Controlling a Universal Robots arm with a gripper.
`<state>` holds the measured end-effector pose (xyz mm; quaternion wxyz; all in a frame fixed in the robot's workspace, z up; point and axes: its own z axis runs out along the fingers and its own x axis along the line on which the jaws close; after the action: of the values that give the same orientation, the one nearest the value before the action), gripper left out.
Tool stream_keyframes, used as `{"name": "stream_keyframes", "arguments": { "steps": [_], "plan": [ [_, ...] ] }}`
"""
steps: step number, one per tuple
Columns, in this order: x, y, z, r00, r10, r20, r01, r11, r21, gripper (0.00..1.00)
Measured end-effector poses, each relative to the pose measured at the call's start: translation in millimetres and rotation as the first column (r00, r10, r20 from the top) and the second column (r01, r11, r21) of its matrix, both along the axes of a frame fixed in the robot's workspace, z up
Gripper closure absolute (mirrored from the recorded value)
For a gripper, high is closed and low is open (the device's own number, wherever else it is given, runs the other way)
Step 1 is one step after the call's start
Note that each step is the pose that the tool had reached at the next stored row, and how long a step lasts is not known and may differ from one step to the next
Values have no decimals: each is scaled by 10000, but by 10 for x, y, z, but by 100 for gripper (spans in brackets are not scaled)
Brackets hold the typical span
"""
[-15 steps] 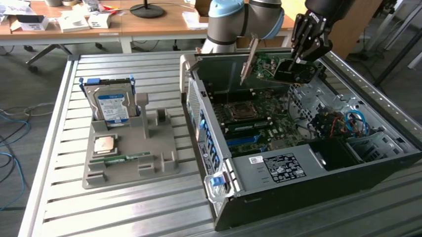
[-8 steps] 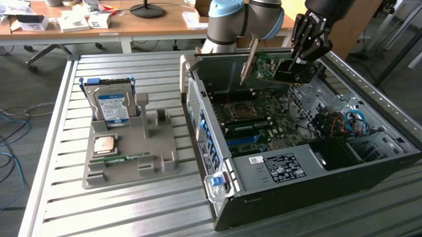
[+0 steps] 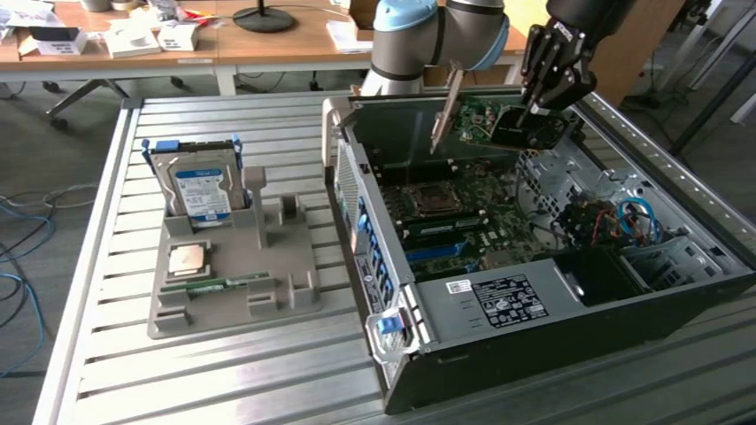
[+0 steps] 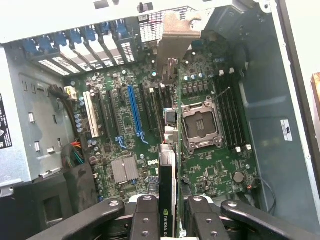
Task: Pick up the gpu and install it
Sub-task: 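Insert the gpu into the slot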
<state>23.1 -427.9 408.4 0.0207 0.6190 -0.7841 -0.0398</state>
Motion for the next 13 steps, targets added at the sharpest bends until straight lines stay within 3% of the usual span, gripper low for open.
{"name": "stream_keyframes", "arguments": {
  "steps": [5, 13],
  "plan": [
    [0, 0, 0, 9990, 441, 1, -441, 9990, -1, 73],
    [1, 0, -1, 9982, 603, 17, -603, 9982, -1, 73]
  ]
}}
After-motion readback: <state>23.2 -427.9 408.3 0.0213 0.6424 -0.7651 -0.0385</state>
